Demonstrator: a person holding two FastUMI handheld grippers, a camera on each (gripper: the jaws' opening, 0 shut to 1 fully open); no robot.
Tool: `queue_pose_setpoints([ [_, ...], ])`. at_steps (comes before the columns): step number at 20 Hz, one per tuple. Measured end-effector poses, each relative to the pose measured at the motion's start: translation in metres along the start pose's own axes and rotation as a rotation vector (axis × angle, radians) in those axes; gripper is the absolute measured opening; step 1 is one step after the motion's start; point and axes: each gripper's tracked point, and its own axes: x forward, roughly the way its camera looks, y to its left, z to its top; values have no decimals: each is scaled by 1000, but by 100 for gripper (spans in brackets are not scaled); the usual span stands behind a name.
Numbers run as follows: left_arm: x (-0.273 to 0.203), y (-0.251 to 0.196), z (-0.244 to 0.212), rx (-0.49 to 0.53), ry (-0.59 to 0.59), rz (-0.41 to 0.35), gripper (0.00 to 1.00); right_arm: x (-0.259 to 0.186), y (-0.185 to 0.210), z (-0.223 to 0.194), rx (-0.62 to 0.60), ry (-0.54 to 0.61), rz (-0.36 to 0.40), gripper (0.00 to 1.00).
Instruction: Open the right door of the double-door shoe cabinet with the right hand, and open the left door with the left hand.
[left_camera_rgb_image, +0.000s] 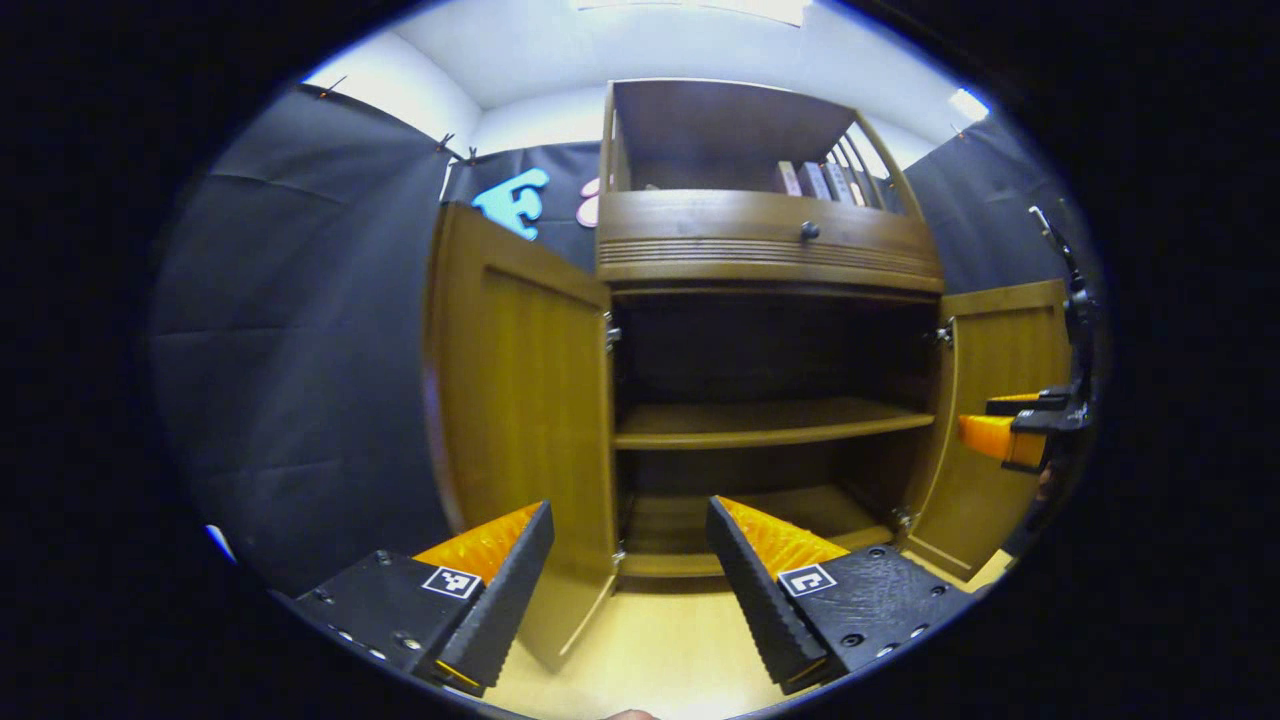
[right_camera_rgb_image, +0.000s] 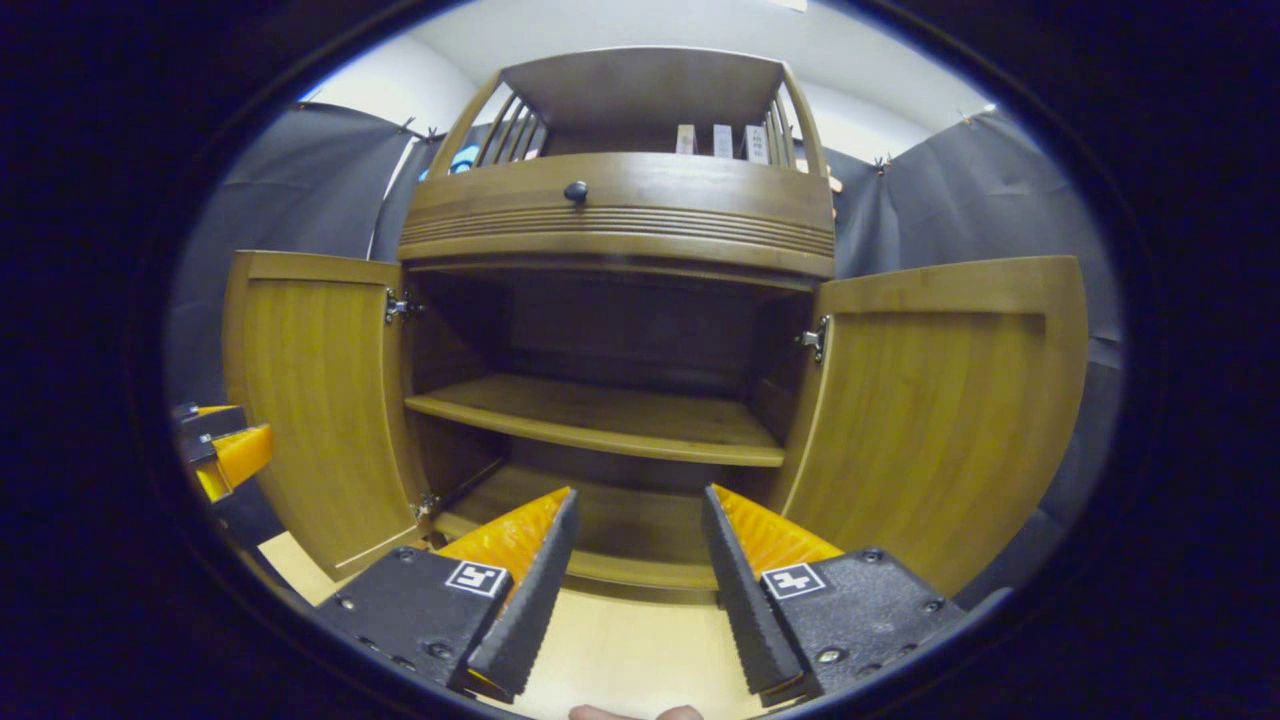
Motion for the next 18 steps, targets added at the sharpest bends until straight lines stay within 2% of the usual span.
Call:
queue_pose_setpoints([
  [1, 4, -13, 5, -7, -13, -25, 100, -2, 1, 4, 4, -7, 8, 87],
  [2, 6, -25, 8, -13, -21, -60, 96, -6, 3, 9, 9, -25, 26, 80],
  [3, 7, -36, 15, -15, -39, -90, 96, -10, 3, 14, 12, -46, 35, 87],
  [4, 8, -44, 19, -12, -47, -106, 100, -14, 0, 18, 13, -62, 27, 87],
  [5, 9, -51, 21, -5, -52, -122, 100, -17, -2, 22, 14, -75, 19, 80],
  [6, 10, -56, 25, 3, -58, -133, 100, -20, -4, 25, 18, -86, 15, 80],
  [8, 12, -64, 34, 18, -80, -135, 100, -25, -9, 31, 36, -106, 11, 80],
  [9, 13, -66, 37, 21, -89, -132, 96, -28, -11, 35, 46, -115, 11, 81],
  [10, 13, -67, 40, 22, -95, -131, 100, -29, -13, 38, 55, -124, 14, 81],
  [11, 14, -68, 42, 20, -101, -130, 96, -29, -14, 41, 62, -134, 20, 81],
  [13, 13, -67, 41, 14, -109, -124, 95, -31, -15, 48, 74, -164, 31, 81],
  [14, 14, -66, 42, 15, -114, -120, 95, -31, -16, 50, 80, -179, 39, 81],
  [15, 15, -65, 44, 23, -125, -109, 100, -32, -15, 54, 85, -200, 49, 81],
  [16, 16, -64, 46, 33, -131, -95, 95, -33, -15, 56, 86, -213, 52, 81],
  [17, 17, -64, 49, 36, -132, -85, 100, -33, -15, 56, 82, -218, 55, 81],
  [18, 18, -63, 51, 37, -135, -81, 95, -33, -14, 58, 77, -223, 57, 81],
])
